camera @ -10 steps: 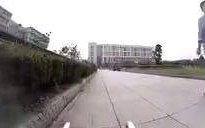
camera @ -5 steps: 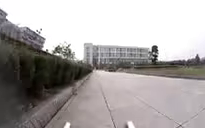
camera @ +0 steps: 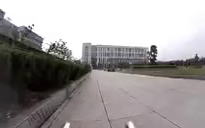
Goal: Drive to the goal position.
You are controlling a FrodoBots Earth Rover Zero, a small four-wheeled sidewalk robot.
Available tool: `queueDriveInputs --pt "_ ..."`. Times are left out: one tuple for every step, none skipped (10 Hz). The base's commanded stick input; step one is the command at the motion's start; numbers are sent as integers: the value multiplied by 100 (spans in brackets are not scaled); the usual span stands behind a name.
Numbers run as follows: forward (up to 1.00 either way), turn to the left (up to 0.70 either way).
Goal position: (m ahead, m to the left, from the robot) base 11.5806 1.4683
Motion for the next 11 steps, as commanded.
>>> queueDriveInputs --pt "60 0" --pt "60 0" --pt "60 5" --pt "60 15" --pt "60 15" --pt "60 15" --pt "60 12" --pt "60 0" --pt "60 0" --pt "60 0" --pt "60 0"
